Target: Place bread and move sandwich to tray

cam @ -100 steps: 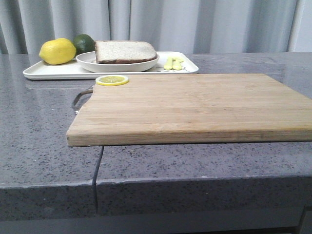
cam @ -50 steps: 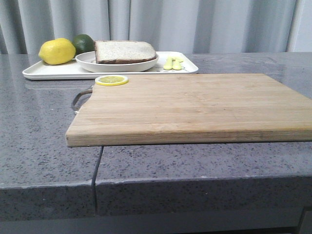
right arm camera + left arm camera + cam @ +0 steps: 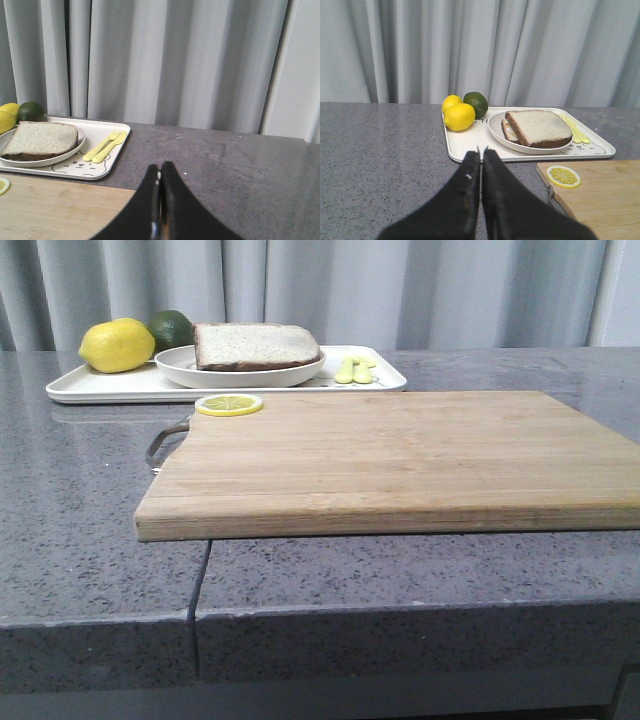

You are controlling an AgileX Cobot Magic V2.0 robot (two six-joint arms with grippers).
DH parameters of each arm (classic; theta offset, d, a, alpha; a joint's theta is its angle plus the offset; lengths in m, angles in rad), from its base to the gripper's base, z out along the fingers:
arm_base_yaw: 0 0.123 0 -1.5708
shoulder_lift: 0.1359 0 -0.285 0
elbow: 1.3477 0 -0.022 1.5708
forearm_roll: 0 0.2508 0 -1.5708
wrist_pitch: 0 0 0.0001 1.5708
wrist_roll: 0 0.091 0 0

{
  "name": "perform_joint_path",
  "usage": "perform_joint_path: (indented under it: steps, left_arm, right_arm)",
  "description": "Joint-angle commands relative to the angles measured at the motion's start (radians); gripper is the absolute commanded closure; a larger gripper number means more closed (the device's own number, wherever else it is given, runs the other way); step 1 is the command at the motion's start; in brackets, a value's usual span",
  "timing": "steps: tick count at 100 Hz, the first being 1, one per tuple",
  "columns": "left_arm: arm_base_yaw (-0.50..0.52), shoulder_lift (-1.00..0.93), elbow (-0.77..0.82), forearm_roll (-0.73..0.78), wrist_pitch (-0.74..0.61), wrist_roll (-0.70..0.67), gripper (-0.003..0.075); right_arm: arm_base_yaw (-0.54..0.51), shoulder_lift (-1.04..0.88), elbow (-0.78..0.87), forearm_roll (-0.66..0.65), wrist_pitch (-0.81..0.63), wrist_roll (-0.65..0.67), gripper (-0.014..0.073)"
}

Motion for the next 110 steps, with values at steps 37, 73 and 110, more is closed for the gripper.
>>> perform_joint_path:
  steps: [37, 73, 110]
  left_arm:
    - [-0.002, -0.016, 0.045, 0.202, -0.082, -0.002, 0.0740]
    - [-0.002, -0.211, 0.436, 0.514, -0.354, -0.289, 0.0740]
    - [-0.002, -0.260, 0.481, 0.544, -0.320, -0.292, 0.0740]
  right_arm:
    - [-0.005, 0.004, -0.027, -0.055, 0.017, -0.005, 0.0662]
    - [-0.005, 0.004, -0.027, -0.055, 0.016, -0.005, 0.0662]
    - [-0.005, 0.004, -0.027, -0.055, 0.016, -0.005, 0.0662]
